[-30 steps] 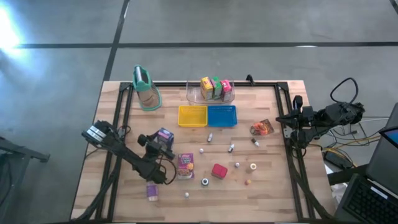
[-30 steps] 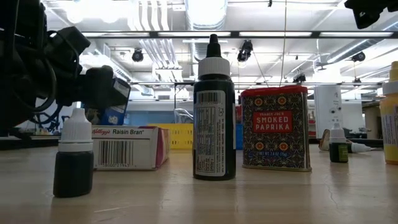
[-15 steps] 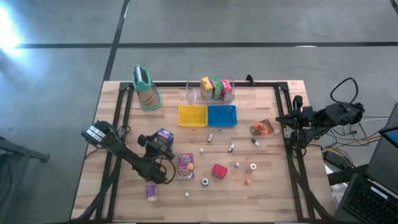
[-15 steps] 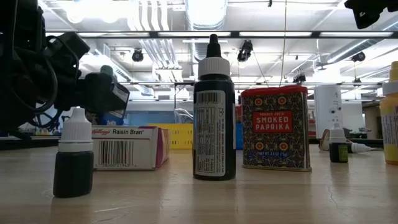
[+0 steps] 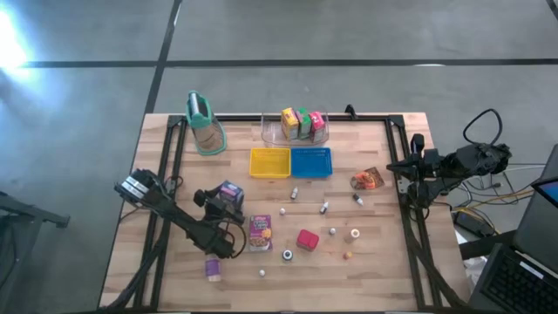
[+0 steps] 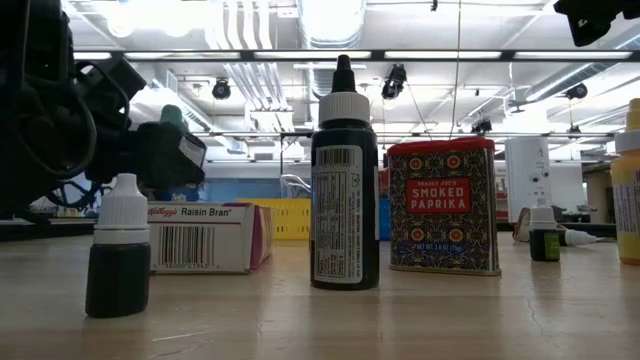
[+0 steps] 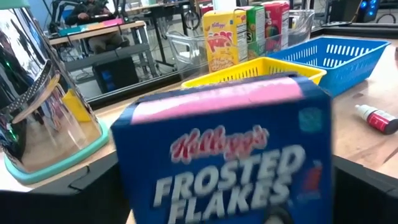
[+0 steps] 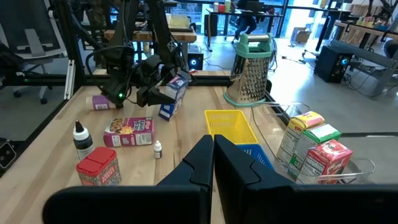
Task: Pick & Place Kitchen Items
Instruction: Adjust the cereal boxes on the table
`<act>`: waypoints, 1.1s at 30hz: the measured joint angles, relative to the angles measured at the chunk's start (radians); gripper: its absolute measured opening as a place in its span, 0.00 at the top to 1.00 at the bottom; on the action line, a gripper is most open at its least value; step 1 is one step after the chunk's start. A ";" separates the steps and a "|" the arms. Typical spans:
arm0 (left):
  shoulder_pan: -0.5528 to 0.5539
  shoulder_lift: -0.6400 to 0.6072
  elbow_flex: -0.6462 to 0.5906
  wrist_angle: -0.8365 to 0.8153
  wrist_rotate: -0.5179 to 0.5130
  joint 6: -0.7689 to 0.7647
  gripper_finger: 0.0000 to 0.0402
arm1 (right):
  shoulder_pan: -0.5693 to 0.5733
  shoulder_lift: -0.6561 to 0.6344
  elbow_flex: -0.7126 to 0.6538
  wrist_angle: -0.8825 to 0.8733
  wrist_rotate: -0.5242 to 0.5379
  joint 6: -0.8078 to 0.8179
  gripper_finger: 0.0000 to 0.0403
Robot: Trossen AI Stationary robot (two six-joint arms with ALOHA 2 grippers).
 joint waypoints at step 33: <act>-0.062 -0.015 0.061 -0.079 0.012 0.057 0.01 | 0.000 0.000 0.000 0.000 0.000 0.001 0.98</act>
